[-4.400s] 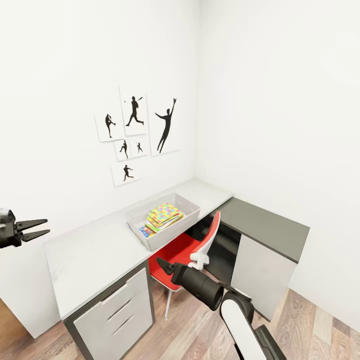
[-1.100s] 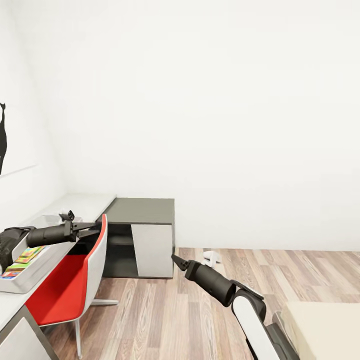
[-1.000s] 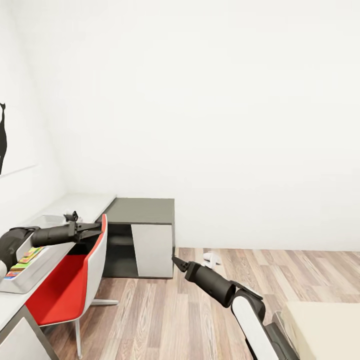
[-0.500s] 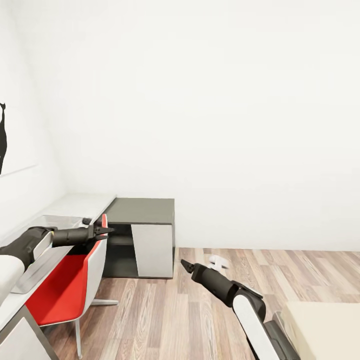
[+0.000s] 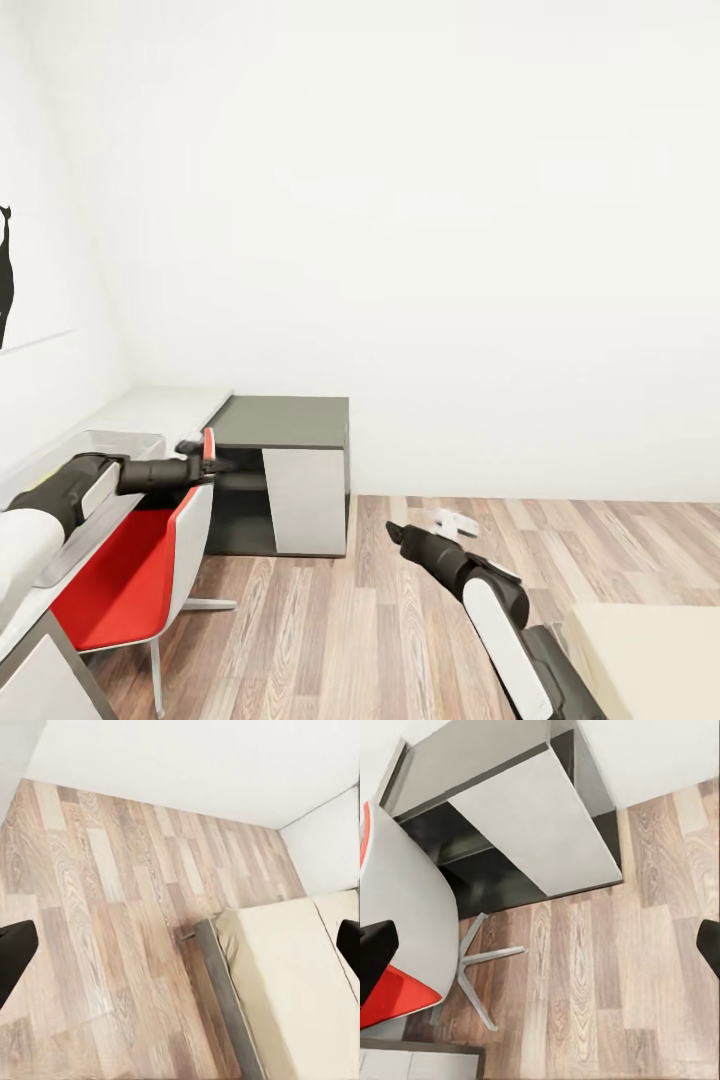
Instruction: Put all the toys in the child's room - the three board games (two on the bed and one on the table), the two jigsaw puzzles on the table, and the tennis ball on the table - inside the toy box on the table in the child's room.
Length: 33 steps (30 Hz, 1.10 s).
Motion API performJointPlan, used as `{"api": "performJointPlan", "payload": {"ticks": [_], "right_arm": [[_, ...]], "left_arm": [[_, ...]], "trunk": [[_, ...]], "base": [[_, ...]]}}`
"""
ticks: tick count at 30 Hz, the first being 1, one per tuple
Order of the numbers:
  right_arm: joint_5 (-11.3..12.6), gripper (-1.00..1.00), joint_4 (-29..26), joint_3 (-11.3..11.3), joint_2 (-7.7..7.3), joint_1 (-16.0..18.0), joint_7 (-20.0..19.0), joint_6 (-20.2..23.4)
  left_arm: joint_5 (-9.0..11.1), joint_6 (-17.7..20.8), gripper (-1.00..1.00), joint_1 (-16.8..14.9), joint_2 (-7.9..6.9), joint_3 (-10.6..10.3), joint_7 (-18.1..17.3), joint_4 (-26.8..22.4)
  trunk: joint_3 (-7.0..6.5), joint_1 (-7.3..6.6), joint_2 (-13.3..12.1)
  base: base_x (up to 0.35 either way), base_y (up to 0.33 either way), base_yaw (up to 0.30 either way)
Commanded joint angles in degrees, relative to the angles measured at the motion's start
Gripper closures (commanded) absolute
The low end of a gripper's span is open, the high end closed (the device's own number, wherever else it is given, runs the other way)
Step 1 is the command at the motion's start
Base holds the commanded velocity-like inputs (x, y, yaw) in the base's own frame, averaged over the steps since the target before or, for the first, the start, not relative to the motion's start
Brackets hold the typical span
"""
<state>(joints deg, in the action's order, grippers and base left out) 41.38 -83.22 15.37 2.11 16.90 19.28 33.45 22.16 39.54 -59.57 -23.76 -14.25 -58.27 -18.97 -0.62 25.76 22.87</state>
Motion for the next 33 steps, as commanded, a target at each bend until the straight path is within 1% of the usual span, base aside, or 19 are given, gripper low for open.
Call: {"api": "performJointPlan", "payload": {"ticks": [1,3,6,12,15,18,19,21,22,24,25,27,30,32,33], "right_arm": [[0.24,-1.0,0.27,0.03,-0.04,0.47,1.85,0.19],[0.04,-1.0,0.48,0.02,-0.09,0.78,2.52,0.37],[-0.12,-1.0,0.82,-0.04,-0.09,0.98,3.02,0.54],[-0.22,-1.0,1.22,-0.07,-0.02,1.09,3.32,0.63],[-0.23,-1.0,1.34,-0.08,-0.06,1.1,3.37,0.66],[-0.28,-1.0,1.43,-0.08,-0.05,1.13,3.38,0.76],[-0.3,-1.0,1.5,-0.08,-0.06,1.19,3.39,0.96],[-0.3,-1.0,1.72,-0.08,-0.07,1.42,3.39,1.33],[-0.28,-1.0,2.22,-0.08,-0.08,1.92,3.39,1.85],[-0.27,-1.0,3.11,-0.08,-0.1,2.57,3.4,2.41],[-0.26,-1.0,4.33,-0.08,-0.11,3.27,3.41,2.9],[-0.25,-1.0,5.85,-0.08,-0.1,4.04,3.51,3.23],[-0.22,-1.0,10.32,-0.08,-0.06,6.28,4.6,3.66],[-0.15,-1.0,11.24,-0.08,-0.07,6.76,5.04,3.75],[-0.09,-1.0,11.96,-0.08,-0.06,7.07,5.43,3.82]], "left_arm": [[0.58,0.42,-1.0,-0.02,0.08,-0.25,2.8,-0.02],[0.7,0.47,-1.0,-0.02,0.16,-0.21,4.33,-0.02],[0.8,0.46,-1.0,-0.02,0.29,-0.18,5.48,-0.02],[0.71,0.37,-1.0,-0.02,0.97,-0.17,6.28,-0.02],[0.59,0.31,-1.0,-0.02,1.6,-0.17,6.56,-0.02],[0.45,0.25,-1.0,-0.02,2.68,-0.28,7.36,-0.02],[0.41,0.23,-1.0,-0.02,3.23,-0.33,8.3,-0.02],[0.39,0.21,-1.0,-0.02,3.74,-0.37,9.75,-0.02],[0.37,0.21,-1.0,-0.02,4.31,-0.39,11.69,-0.02],[0.36,0.2,-1.0,-0.02,4.91,-0.41,14.0,-0.02],[0.39,0.2,-1.0,-0.02,5.52,-0.4,16.54,-0.02],[0.42,0.19,-1.0,-0.02,6.17,-0.4,19.1,0.0],[0.45,0.1,-1.0,-0.02,8.26,-0.42,26.0,0.75],[0.41,-0.05,-1.0,-0.02,8.87,-0.42,28.04,1.38],[0.39,-0.56,-1.0,-0.02,9.33,-0.43,29.97,2.22]], "trunk": [[0.03,0.02,0.05],[0.03,0.02,0.05],[0.03,0.02,0.05],[0.03,0.02,0.05],[0.03,0.02,0.05],[0.04,0.02,0.05],[0.05,0.02,0.05],[0.1,0.02,0.05],[0.14,0.02,0.05],[0.23,0.02,0.05],[0.29,0.02,0.05],[0.41,0.02,0.05],[0.65,0.02,0.05],[0.83,0.02,0.05],[0.92,0.02,0.05]], "base": [[0.0,0.0,0.0],[0.0,0.0,0.0],[0.0,0.0,0.0],[0.0,0.0,0.0],[0.0,0.0,0.0],[0.0,0.0,0.0],[0.0,0.0,0.0],[0.0,-0.002,0.0],[0.0,-0.027,0.0],[0.0,-0.032,0.0],[0.0,-0.02,0.0],[0.0,-0.015,0.0],[0.0,-0.006,0.0],[0.0,-0.002,0.0],[0.0,-0.001,0.0]]}}
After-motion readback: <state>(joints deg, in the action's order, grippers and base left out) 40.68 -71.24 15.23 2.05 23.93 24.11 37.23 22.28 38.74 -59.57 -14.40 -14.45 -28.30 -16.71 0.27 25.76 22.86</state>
